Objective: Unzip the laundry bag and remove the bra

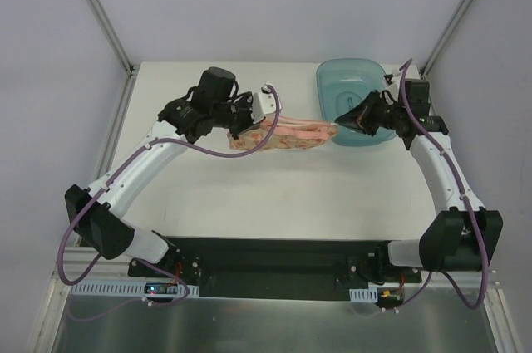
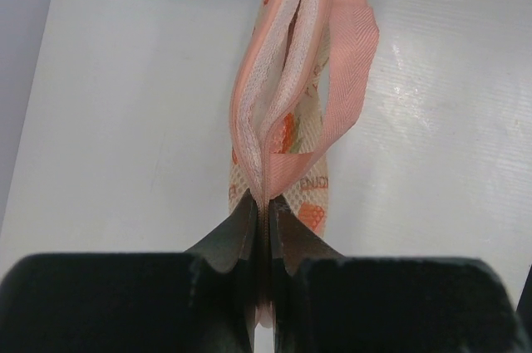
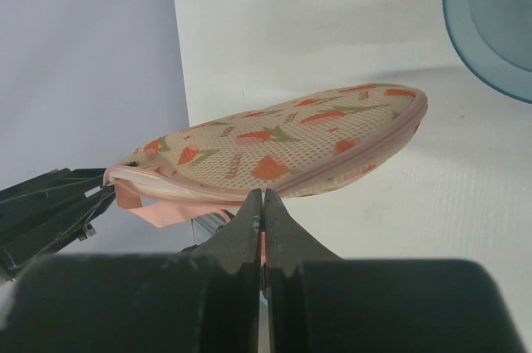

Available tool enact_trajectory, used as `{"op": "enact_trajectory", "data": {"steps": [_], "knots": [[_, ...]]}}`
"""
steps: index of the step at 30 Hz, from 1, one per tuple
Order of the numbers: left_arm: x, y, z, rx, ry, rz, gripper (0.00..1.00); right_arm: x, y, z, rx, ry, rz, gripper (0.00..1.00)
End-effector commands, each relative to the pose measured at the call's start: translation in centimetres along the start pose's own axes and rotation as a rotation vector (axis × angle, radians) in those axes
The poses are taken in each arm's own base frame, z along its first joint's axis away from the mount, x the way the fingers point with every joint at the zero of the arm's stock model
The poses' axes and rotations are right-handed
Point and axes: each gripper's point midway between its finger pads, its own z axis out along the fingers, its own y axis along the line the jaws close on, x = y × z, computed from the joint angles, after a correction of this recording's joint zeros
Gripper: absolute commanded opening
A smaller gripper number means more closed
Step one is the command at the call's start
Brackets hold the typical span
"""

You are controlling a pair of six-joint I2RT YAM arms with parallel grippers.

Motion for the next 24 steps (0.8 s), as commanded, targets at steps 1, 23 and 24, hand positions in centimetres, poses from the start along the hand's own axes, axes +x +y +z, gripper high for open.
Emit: {"op": "enact_trajectory", "data": {"steps": [1,23,24], "knots": [[1.1,1.2,-1.9,-0.072,0.028,-0.031,0.0,-1.0,0.0,-1.8,-0.02,-0.065,-0.045,0.01],[-3.5,0.2,-1.8,0.112,-0.165,-0.222,0.99,1.7,4.1,-3.4,-0.021,-0.096,-0.213,0.01],[-4.5,-0.7,-1.8,0.178,-0.207,-0.233,0.99,2.0,3.7,-2.6,-0.003,-0.078,-0.215,0.01]]}}
